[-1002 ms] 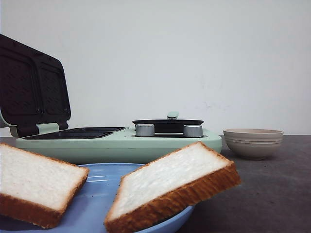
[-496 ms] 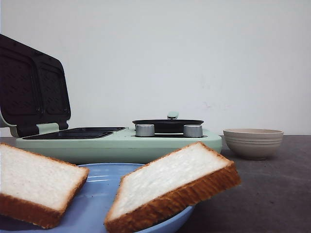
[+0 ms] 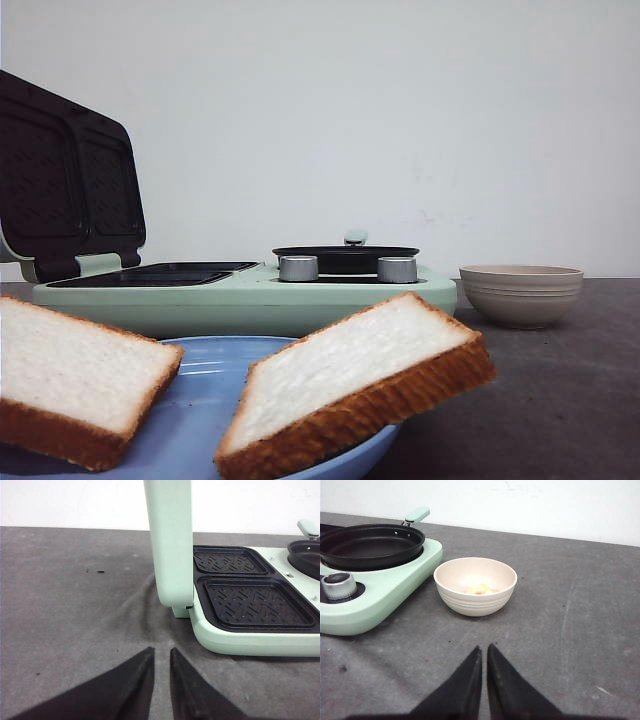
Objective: Make breakfast with bread and shrimp
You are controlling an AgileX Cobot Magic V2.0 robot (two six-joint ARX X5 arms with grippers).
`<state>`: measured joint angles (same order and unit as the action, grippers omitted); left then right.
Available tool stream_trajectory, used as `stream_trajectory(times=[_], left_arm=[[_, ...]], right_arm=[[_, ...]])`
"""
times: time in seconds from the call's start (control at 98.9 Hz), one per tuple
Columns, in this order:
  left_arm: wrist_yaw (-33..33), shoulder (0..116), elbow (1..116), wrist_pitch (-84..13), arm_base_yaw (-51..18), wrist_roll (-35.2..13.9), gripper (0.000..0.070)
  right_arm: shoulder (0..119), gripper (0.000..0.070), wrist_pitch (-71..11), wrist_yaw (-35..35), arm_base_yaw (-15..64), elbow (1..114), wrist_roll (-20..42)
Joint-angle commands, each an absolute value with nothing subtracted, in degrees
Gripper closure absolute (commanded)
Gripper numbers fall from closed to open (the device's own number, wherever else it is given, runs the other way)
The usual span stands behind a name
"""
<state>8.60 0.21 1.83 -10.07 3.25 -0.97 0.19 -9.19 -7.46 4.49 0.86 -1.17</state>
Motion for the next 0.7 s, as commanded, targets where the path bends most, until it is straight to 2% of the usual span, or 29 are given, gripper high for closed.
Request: stream_trajectory(times=[0.0, 0.243, 0.496, 0.688], left_arm=[[8.9, 0.2, 0.8, -10.3, 3.3, -1.1, 0.0700], [8.9, 0.2, 0.8, -10.3, 3.2, -1.6, 0.0700], [9.1, 0.2, 0.8, -10.3, 3.3, -7.8, 0.0700], [9.0, 0.2, 0.8, -10.3, 3.3, -16.8, 0.0700]], right_arm=[[0.2, 0.0694, -8.6, -7.5, 4.6, 0.7, -0.8], [0.2, 0.0694, -8.6, -7.5, 4.6, 0.7, -0.4], [0.2, 0.0694, -8.6, -7.5, 4.6, 0.7, 2.9], [0.2, 0.0694, -8.8, -7.4, 4.6, 0.7, 7.0]])
